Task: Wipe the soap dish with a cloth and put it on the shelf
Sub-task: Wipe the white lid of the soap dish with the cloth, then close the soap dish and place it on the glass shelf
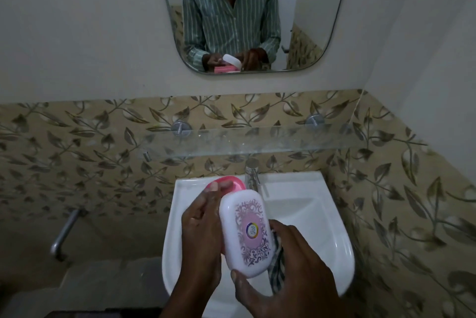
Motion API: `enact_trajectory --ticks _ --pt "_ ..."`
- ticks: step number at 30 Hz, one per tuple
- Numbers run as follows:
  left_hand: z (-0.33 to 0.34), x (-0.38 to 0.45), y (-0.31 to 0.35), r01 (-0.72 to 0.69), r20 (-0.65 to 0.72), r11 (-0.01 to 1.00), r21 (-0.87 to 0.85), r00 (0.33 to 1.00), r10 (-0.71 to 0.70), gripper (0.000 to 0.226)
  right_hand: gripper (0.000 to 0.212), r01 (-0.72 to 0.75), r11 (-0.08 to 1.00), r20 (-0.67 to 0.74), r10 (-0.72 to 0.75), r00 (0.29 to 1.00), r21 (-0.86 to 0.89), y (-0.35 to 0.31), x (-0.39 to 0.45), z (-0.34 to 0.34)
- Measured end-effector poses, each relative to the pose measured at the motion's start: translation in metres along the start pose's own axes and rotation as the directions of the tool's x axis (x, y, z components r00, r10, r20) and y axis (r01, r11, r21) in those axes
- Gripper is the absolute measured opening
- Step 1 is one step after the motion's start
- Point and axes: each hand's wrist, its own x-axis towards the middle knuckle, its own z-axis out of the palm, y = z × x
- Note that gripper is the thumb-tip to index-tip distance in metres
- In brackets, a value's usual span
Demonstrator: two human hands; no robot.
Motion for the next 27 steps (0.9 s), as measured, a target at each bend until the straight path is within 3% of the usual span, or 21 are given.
enact_trajectory --ticks 5,7,10,15,21,27 --pt "0.001 0.003 -0.005 -0.179 -0.005 0.978 0.103 0.984 0.181 0.024 0.061 -0.101 0.962 -0.005 0.106 0.994 0.253 0.007 0.0 -0.017" --pt "-0.003 0.002 -0.008 -0.21 0.015 0.97 0.121 0.978 0.21 0.038 0.061 -0.111 0.956 0.003 0.114 0.993 0.271 0.011 0.005 -0.022" --pt "-0.005 0.001 -0.012 -0.13 0.073 0.986 0.101 0.99 0.123 0.065 0.067 -0.116 0.972 0.044 0.109 0.993 0.204 0.016 0.014 -0.024" --pt "-0.006 -0.005 -0.016 0.052 0.101 0.997 -0.049 0.994 -0.047 0.035 0.077 -0.068 0.997 0.103 0.065 0.993 0.023 0.017 0.02 -0.021" --pt "-0.008 -0.015 -0.017 0.151 0.128 0.972 -0.18 0.983 -0.13 0.035 0.077 -0.03 0.999 0.125 0.036 0.992 -0.044 0.016 0.018 -0.016" --pt "-0.013 -0.017 -0.026 0.148 0.088 0.979 -0.141 0.987 -0.136 0.033 0.076 -0.018 0.994 0.173 0.036 0.984 -0.108 0.013 0.016 -0.014"
